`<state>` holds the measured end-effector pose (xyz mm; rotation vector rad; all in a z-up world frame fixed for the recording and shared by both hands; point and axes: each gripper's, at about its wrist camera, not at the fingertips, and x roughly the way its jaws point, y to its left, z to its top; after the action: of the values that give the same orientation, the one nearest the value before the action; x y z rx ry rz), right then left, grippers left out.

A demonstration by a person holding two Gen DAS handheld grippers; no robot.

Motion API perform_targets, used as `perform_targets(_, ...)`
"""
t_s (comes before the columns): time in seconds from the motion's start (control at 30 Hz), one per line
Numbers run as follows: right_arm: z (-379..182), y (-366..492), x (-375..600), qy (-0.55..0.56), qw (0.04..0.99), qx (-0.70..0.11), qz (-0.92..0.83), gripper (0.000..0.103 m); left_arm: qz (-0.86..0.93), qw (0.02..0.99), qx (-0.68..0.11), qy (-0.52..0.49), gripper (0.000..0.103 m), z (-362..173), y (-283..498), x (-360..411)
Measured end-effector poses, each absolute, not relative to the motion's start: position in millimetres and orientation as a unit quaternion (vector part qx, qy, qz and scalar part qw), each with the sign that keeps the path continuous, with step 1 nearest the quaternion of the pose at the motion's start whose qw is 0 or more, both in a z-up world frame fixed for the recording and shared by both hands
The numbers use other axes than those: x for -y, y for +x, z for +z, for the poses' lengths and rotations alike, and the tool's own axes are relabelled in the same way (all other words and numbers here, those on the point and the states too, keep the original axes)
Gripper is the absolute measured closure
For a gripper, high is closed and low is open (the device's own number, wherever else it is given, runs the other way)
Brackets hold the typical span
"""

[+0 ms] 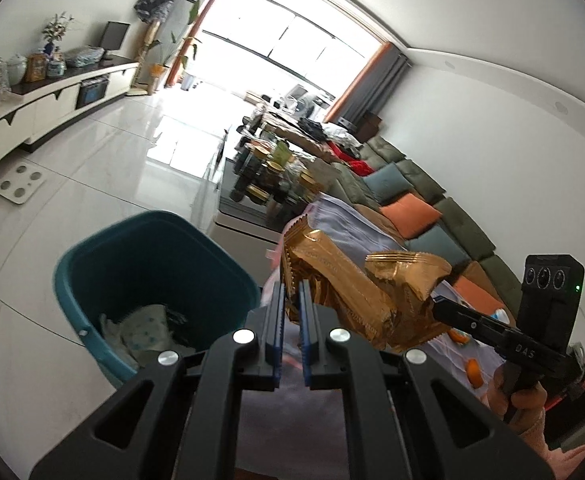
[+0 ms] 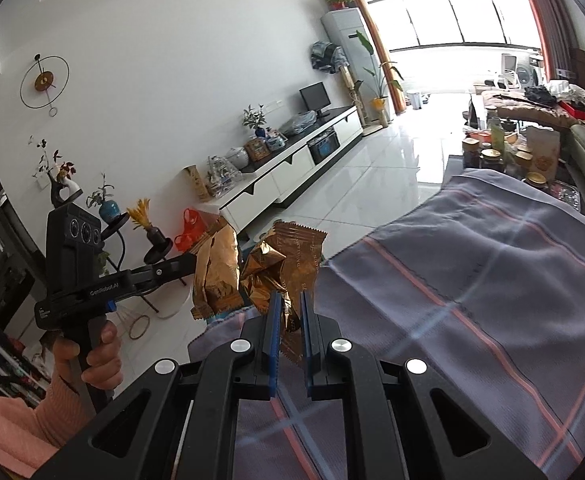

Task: Collect trash
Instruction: 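Carry both gold wrappers to the teal basket and open both grippers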

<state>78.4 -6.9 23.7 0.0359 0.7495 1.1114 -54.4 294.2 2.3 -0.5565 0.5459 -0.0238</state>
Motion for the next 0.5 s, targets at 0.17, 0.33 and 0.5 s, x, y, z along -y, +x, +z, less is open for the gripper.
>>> perform_targets(0.17, 24.4, 79.0, -11.5, 0.012, 0.775, -0.348, 0.526, 0.093, 0.011, 0.926, -0.260, -0.273, 0.095, 7.7, -57.3, -307.9)
perform_targets(0.33, 25.7, 78.6, -27.5, 0.011, 0.769, -0.348, 0.536, 0.093, 0.030, 0.927, -0.255, -0.272, 0.095, 14.0, -56.3, -317.3)
perform_targets(0.5, 24.7, 84.5, -44.3, 0.011, 0.760, -0.353, 0.546, 0.093, 0.052, 0.930, -0.253, -0.263, 0.095, 16.8, -55.8, -324.4)
